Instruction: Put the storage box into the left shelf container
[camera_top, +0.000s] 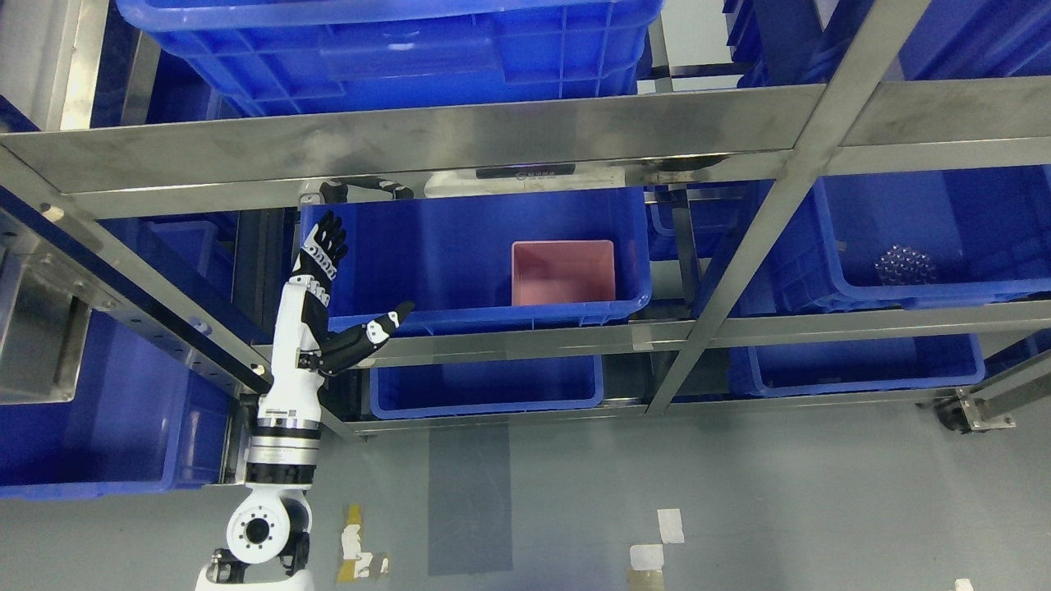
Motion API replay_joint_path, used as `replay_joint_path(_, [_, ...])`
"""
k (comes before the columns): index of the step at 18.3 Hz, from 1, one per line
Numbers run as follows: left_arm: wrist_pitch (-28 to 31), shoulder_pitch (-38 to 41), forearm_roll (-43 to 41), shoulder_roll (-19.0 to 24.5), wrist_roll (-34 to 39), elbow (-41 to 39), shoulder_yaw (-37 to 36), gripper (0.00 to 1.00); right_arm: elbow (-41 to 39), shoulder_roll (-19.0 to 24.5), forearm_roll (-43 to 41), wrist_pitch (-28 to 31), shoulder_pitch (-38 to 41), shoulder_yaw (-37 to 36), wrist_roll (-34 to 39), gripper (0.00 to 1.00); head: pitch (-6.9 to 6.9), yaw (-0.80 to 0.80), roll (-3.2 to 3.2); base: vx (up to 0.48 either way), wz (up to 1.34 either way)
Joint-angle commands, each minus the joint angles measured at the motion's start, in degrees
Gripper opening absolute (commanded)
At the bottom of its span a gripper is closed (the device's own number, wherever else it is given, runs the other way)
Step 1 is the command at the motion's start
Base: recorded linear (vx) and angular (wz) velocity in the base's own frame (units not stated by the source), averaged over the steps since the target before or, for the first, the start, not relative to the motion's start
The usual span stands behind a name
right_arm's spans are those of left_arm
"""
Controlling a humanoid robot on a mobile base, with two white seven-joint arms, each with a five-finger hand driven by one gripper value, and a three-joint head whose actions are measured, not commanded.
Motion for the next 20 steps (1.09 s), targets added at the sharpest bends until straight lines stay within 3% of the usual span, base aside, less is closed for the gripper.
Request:
replay_joint_path(1, [0.12,-1.23,-1.32,1.00,-0.06,-0.64,-0.86,1.00,-1.00,-1.00,-1.23,-0.10,-0.26,0.01,0.12,1.00,0.00,0.00,0.00,0.000,0.00])
replay_joint_path(20, [-3.57,2.02,-1.23,1.00,-0.23,1.46,-0.77,1.00,-1.00,-1.00,-1.23,-0.02,-0.17,0.01,0.03,1.00,0.00,0.00,0.00,-0.001,0.01])
